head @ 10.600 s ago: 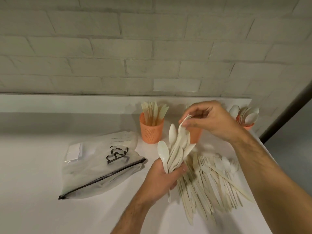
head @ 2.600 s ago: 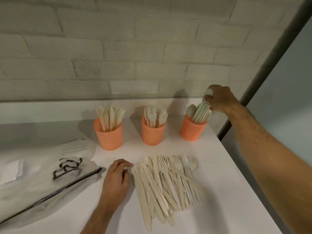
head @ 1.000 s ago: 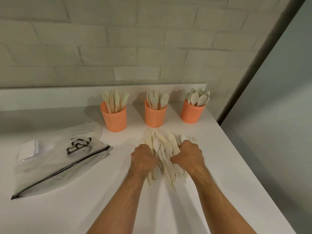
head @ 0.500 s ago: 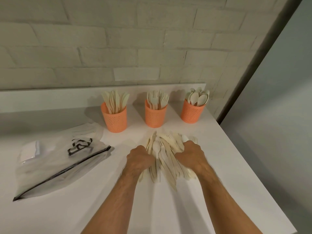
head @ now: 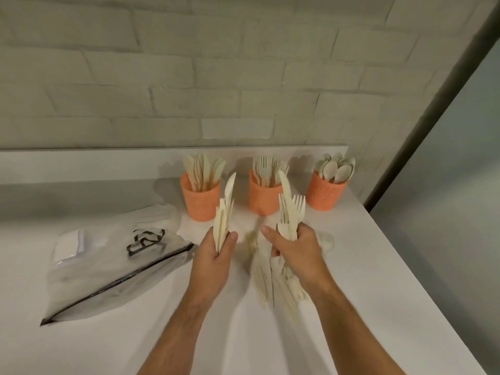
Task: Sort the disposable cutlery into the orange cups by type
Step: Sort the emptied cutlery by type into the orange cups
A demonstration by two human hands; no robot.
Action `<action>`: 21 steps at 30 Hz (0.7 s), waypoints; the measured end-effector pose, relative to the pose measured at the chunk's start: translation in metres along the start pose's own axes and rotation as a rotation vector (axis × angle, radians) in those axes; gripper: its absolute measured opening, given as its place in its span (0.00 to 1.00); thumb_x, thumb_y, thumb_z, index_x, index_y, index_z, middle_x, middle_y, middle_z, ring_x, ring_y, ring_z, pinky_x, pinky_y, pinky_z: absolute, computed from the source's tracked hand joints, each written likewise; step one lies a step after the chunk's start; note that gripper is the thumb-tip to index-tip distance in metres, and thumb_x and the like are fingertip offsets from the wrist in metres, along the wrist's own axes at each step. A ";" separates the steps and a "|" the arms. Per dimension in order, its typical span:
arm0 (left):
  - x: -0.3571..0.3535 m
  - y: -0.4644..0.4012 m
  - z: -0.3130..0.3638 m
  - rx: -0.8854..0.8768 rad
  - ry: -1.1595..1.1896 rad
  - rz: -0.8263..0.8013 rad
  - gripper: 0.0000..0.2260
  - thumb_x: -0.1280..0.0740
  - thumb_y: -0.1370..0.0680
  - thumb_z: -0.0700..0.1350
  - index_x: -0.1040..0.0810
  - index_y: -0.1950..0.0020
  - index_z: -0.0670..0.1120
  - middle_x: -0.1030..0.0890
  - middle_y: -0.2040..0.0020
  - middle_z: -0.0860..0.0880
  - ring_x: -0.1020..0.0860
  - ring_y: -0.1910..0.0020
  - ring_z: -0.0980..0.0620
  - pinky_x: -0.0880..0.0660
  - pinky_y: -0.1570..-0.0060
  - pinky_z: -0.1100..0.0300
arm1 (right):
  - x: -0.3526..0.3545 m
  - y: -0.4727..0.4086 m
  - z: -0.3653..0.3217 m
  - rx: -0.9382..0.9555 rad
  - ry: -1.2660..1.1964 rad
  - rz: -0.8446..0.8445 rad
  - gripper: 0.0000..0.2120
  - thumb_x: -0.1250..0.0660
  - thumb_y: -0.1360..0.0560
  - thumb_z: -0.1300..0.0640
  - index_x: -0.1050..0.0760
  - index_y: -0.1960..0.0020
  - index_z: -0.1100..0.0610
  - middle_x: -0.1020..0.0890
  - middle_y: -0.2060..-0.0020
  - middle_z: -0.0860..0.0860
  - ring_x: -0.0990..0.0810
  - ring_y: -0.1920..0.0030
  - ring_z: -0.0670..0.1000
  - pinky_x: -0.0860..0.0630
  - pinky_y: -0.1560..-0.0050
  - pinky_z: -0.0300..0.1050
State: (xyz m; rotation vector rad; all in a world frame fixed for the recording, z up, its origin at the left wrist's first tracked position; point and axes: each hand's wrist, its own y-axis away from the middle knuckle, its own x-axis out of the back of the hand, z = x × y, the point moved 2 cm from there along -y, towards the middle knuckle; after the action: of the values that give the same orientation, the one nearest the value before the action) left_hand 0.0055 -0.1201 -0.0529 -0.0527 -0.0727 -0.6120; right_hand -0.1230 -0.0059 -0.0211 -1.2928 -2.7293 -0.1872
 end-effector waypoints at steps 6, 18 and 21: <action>0.028 0.000 0.004 -0.136 0.050 0.201 0.03 0.35 0.20 0.43 0.24 0.48 0.51 0.21 0.61 0.54 0.21 0.60 0.55 0.24 0.59 0.67 | -0.062 -0.003 -0.022 0.138 -0.152 -0.001 0.09 0.24 0.28 0.61 0.24 0.61 0.58 0.21 0.73 0.49 0.21 0.70 0.46 0.24 0.67 0.35; 0.046 0.005 -0.032 -0.048 -0.001 0.308 0.04 0.32 0.22 0.39 0.23 0.49 0.40 0.19 0.60 0.55 0.22 0.59 0.58 0.27 0.57 0.71 | -0.117 -0.010 0.029 -0.015 -0.088 -0.011 0.08 0.21 0.31 0.60 0.18 0.55 0.52 0.13 0.63 0.45 0.14 0.61 0.43 0.21 0.61 0.35; 0.044 0.003 -0.031 -0.023 0.056 0.313 0.06 0.32 0.22 0.40 0.23 0.46 0.40 0.20 0.60 0.56 0.22 0.59 0.59 0.25 0.56 0.66 | -0.118 -0.014 0.033 -0.007 -0.019 -0.039 0.06 0.22 0.29 0.58 0.17 0.55 0.53 0.13 0.63 0.45 0.14 0.61 0.42 0.19 0.58 0.37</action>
State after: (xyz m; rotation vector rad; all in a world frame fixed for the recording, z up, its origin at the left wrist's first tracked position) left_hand 0.0450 -0.1455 -0.0802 -0.0677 -0.0026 -0.3010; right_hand -0.0616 -0.0990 -0.0730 -1.2499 -2.7743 -0.1888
